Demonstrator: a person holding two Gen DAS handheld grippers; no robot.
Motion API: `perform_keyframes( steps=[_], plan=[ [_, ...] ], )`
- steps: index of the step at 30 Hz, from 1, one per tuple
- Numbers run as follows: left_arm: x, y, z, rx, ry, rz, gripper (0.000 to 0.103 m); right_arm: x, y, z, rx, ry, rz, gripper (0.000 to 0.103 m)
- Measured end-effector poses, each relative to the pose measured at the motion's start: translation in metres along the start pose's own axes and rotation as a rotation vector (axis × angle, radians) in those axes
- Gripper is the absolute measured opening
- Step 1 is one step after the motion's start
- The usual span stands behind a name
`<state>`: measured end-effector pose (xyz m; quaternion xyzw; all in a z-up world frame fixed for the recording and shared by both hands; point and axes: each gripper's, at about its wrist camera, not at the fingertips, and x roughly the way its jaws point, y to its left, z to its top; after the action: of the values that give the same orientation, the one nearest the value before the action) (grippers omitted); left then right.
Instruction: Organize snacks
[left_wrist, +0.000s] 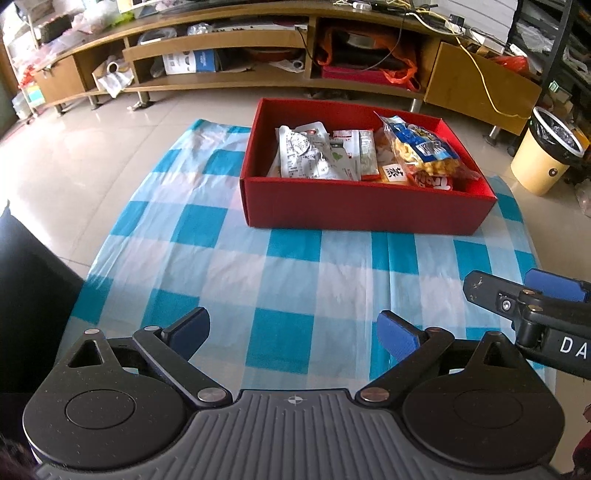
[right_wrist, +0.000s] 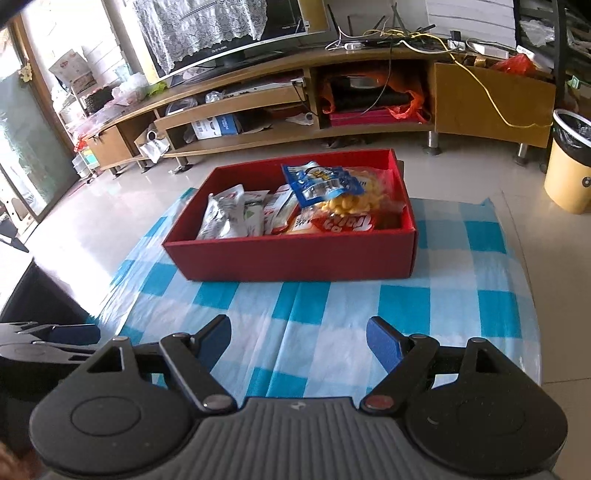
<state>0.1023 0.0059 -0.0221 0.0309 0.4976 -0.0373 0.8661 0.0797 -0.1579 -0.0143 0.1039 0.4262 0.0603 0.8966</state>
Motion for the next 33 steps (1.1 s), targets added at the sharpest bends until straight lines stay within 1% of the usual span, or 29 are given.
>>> perform_keyframes(
  steps=[8, 16, 33],
  plan=[
    [-0.007, 0.0, -0.012, 0.004, -0.003, 0.005, 0.099, -0.009, -0.002, -0.012, 0.017, -0.007, 0.002, 0.078],
    [-0.012, 0.001, -0.019, 0.003, -0.011, 0.008, 0.099, -0.013, 0.006, -0.021, -0.005, -0.001, 0.015, 0.078],
    [-0.019, 0.005, -0.026, -0.005, -0.021, 0.02, 0.099, -0.018, 0.012, -0.028, -0.028, 0.001, 0.029, 0.078]
  ],
)
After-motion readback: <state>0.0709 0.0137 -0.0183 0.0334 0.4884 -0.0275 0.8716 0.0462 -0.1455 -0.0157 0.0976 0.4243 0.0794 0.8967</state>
